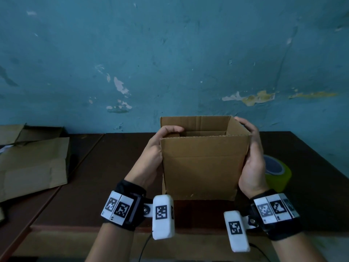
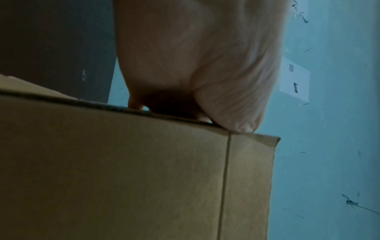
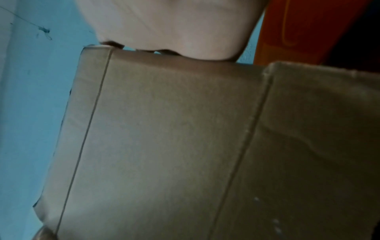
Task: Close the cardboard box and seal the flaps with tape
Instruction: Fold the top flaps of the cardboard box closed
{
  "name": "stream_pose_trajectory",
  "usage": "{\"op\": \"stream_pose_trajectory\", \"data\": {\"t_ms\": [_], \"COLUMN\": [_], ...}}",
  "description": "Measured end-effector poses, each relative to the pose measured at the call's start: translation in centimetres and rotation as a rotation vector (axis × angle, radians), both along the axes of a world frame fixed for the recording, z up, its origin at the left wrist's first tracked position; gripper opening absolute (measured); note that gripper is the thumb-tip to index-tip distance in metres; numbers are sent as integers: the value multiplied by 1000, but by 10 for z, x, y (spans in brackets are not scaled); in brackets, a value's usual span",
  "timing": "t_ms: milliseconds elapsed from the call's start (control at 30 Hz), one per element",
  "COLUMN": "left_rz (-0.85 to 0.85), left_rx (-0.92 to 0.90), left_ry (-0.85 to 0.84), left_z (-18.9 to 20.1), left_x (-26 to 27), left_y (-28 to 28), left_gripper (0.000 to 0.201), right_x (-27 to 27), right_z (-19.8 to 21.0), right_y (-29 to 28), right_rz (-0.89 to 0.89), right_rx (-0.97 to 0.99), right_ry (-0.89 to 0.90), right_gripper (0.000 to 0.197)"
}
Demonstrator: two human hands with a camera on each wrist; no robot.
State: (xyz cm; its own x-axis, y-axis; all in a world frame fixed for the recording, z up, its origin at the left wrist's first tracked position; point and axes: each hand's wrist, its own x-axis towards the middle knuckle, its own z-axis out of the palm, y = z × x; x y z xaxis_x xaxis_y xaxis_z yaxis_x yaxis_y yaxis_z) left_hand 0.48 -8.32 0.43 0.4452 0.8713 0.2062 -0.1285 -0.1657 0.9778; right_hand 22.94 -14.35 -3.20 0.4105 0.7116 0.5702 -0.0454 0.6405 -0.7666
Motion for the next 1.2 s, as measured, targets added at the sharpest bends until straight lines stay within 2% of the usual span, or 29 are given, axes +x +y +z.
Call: {"op": "stream_pose_trajectory", "data": {"t_ms": [200,333,433,533,600,700,800,900,1000,1200], "left_rz": [-2,5,8,-3,-20,-51,-79,-86,-94,-89], "left_rx": [-18,-5,1,6,13,33,38,38,38,58], "left_ry": [-26,-64,-81,-69,-61,-48,-47,-50,-43,-45], "left_z": [1,-1,-1,0,0,1,1,0,-2,-5], "left_x": [2,4,5,5,4,2,1,0,0,-2], "left_y": [0,0,0,0,1,0,-1,1,2,7], "left_gripper": [35,40,44,47,48,49,49,51,50,51], "right_x": [0,-4,-7,-6,-5,-5,-5,-2,0,-3], "right_z": [2,6,9,7,6,7,5,1,0,-1], "right_y": [0,-4,-6,-5,-5,-5,-7,-6,-3,-2], "right_rz": [-2,34,37,35,38,53,5,-6,8,30], "right_rx": [4,7,-9,-5,-4,1,14,18,32,-23], "right_ry": [-6,57,68,60,57,35,-139,-197,-194,-147], "right_gripper": [45,40,53,33,31,34,44,37,49,48]}}
